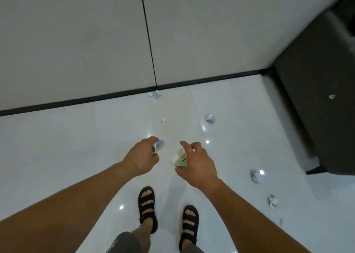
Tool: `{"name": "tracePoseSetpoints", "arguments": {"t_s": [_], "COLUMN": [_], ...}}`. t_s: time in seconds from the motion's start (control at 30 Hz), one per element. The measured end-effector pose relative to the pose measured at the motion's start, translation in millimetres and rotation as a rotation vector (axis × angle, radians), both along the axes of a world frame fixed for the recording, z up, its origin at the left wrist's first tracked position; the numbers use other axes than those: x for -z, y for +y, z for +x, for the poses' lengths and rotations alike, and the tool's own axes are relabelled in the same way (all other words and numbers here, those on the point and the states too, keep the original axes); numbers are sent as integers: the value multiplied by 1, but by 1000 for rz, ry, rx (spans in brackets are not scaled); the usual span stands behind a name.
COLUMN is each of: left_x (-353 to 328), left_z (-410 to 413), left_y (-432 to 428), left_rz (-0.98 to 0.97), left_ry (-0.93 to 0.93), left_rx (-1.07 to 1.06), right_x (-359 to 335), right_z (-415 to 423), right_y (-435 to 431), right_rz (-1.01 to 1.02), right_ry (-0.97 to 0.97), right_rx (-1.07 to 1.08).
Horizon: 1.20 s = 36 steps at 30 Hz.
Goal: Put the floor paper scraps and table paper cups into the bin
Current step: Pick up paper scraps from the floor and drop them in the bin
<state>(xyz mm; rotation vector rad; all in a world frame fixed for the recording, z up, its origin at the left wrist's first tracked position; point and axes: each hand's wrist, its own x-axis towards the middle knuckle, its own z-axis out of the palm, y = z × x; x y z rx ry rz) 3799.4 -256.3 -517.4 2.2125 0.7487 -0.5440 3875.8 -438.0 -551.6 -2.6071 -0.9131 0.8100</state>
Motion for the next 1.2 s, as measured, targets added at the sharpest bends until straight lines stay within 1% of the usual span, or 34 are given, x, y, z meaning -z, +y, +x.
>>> {"name": "tracePoseSetpoints", "arguments": {"t_s": [0.13, 0.27, 0.53, 0.67, 0.77, 1.03, 1.2], "left_x": [-77, -134, -189, -203, -208, -223, -231], "left_z": [-42, -95, -227, -300, -360, -516, -587], "left_y": [1, -5, -1, 16, 35, 114, 157], "left_rz": [45, 59, 102, 135, 136, 236, 298], "left_ry": [-37, -77, -142, -178, -179, -205, -186], "left_rx": [-111, -244, -616, -785, -874, -978, -1030], "right_x": [-77, -138, -208, -233, -243, -254, -259], "right_z": [-6, -28, -109, -174, -231, -399, -478], "right_y": [17, 35, 99, 148, 187, 292, 344], "right_rz": [-15, 22, 67, 104, 102, 114, 141], "right_ry": [-43, -69, -175, -237, -267, -312, -320], "right_rx": [-156, -295, -661, -839, -932, -1073, -1158]}}
